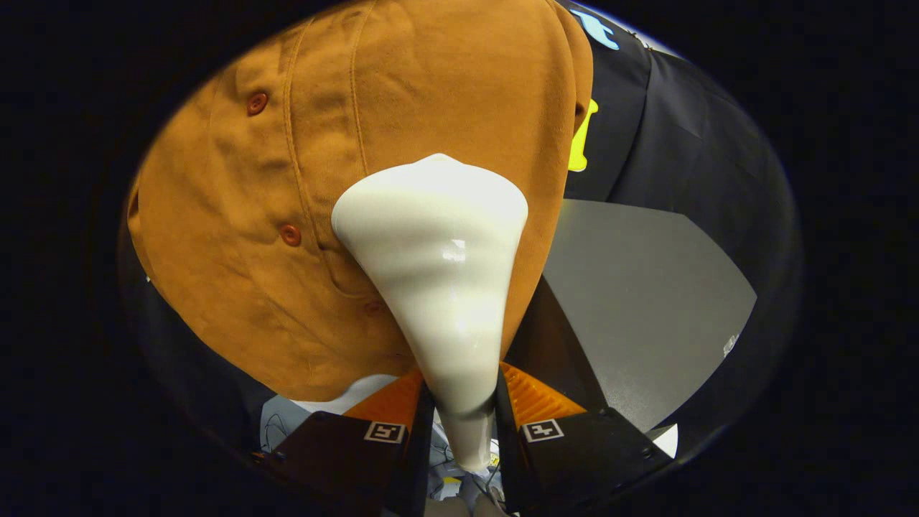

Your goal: Iron the clothes twice with a garment steamer, once on the left side and once on the right side.

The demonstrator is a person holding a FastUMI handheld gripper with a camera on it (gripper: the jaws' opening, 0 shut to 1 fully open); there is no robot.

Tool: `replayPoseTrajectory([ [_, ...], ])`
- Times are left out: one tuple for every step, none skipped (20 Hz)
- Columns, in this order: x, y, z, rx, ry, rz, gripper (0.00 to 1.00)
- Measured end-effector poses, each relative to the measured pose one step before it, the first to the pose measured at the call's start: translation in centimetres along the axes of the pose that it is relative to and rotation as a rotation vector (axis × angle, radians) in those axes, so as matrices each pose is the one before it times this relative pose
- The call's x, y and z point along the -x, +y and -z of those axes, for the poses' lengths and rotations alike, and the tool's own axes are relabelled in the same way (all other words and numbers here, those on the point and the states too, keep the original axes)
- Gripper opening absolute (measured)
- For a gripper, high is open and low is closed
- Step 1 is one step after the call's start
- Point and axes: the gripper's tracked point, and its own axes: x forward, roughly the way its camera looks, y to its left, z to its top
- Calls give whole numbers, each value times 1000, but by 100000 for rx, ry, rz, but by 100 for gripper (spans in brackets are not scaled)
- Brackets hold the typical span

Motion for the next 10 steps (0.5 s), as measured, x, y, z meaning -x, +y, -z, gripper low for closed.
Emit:
replayPoseTrajectory([
  [-238,4,430,153,1011,56,44],
  [-247,-107,448,364,1017,76,44],
  [-227,-93,301,147,977,-17,44],
  [-63,-39,355,-50,1079,-107,44],
  [36,-175,372,-389,1022,74,44],
  [154,-181,238,-339,940,427,44],
  [406,-136,-63,-509,14,312,44],
  [478,-136,-315,-682,-1045,211,45],
  [739,-228,-595,-650,-2009,308,44],
  [729,-25,-737,-458,-2837,-69,44],
])
